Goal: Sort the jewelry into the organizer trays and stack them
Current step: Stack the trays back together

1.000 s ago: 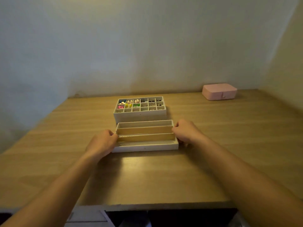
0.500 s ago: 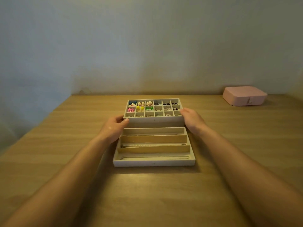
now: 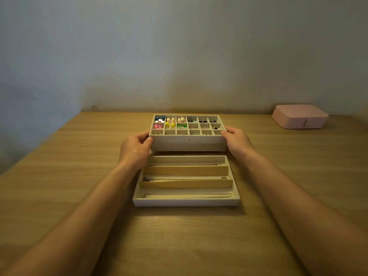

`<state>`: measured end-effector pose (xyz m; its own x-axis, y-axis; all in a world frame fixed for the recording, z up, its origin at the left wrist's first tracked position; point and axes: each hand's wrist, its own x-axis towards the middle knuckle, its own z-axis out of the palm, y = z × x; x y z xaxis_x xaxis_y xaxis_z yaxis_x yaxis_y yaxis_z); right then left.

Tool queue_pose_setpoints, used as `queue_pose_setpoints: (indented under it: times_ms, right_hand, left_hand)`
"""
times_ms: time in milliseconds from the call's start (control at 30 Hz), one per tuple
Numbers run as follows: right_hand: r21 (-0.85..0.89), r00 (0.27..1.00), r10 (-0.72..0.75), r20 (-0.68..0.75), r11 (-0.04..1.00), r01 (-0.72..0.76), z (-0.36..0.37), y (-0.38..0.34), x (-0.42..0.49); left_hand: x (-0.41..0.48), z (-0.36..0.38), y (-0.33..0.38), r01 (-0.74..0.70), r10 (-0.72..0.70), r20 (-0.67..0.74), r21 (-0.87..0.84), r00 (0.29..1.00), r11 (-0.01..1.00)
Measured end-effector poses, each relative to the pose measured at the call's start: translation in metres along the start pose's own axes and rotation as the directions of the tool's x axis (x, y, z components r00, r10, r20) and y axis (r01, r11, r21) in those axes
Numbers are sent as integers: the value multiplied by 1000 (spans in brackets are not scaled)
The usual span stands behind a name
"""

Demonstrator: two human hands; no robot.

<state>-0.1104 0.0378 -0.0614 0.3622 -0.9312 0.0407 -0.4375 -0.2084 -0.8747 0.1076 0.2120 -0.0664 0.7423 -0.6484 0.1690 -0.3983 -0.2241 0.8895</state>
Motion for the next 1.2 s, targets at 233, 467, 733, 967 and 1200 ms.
queue_pose_setpoints:
  times_ms: [233,467,733,967,1200]
  right_hand:
    - [106,1000,21,-1,994,-20,-12,-12,-19]
    - [115,998,-11,55,993,5,-9,-7,-18]
    - [133,997,-55,53,990,47,-2,7,-11]
    - [291,997,-24,70,957,3,0,11,-7]
    - [365,996,-14,86,931,-18,1,15,-7]
  left_hand:
    - [-11,-11,16,-23,24,-23,52,999,998]
    - [-11,-8,9,66,-65,-28,49,997,997]
    - [2,-4,-8,78,-75,-35,90,997,993]
    - [3,0,-13,22,-16,-68,83,998,996]
    - [0,2,-18,2,0,-85,17,996,1000]
